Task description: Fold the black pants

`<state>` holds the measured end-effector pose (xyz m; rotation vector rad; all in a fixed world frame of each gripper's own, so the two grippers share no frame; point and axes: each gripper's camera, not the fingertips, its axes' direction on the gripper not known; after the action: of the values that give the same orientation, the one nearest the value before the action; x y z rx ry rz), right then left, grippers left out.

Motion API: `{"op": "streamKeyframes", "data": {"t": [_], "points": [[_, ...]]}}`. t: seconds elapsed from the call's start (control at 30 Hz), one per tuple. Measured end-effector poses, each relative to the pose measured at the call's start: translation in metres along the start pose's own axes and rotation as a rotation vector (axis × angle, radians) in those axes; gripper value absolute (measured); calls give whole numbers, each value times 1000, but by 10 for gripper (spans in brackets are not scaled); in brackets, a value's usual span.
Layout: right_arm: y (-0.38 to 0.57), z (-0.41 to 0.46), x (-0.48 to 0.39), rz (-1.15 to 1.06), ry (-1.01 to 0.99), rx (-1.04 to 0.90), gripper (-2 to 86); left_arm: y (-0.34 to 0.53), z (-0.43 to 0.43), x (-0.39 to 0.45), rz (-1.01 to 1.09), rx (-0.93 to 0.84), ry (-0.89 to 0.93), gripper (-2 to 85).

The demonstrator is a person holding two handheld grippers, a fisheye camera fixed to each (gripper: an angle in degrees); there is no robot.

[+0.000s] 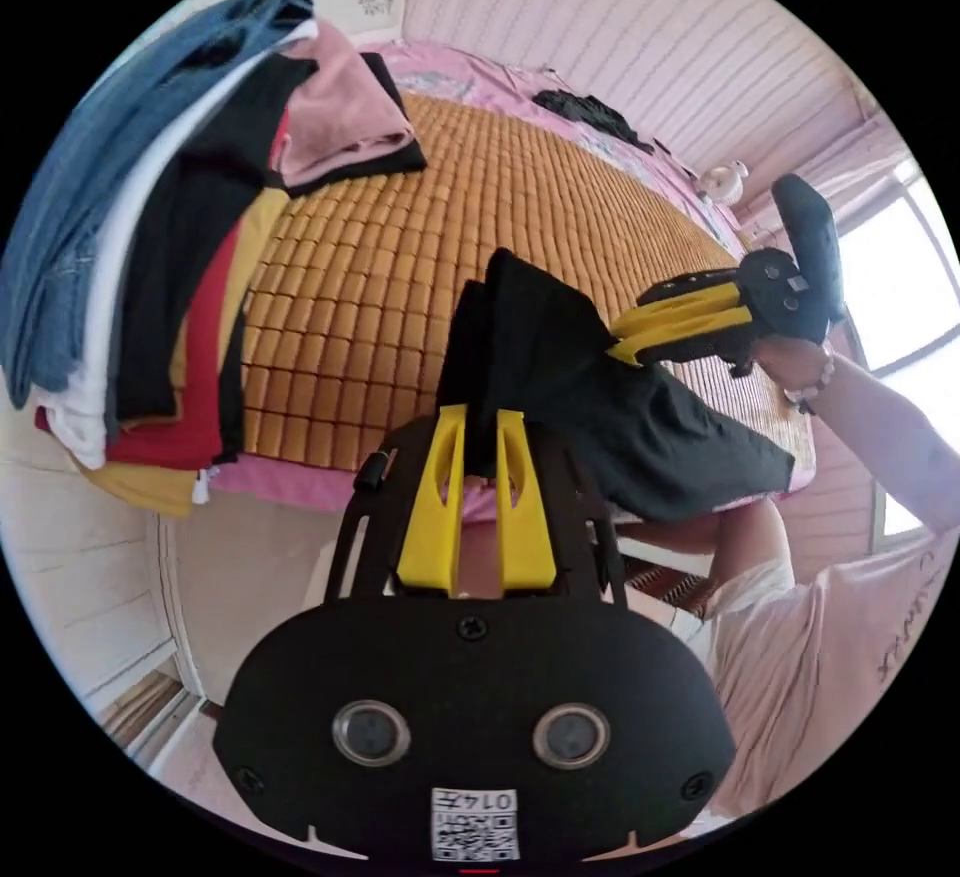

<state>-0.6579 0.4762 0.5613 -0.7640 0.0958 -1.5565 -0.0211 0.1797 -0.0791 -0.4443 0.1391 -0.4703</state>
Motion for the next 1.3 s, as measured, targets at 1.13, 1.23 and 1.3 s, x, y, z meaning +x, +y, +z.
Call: {"op": "streamKeyframes", "data": {"t": [1.13,1.23,1.3], "points": [[669,-159,8,1166,497,28,17,11,142,385,529,-300,74,9],[685,-170,32,1145,448,55,16,3,148,407,562,-295,49,1],[695,-179,41,1159,392,53,17,-2,153,419,570,-303,42,-5]]}}
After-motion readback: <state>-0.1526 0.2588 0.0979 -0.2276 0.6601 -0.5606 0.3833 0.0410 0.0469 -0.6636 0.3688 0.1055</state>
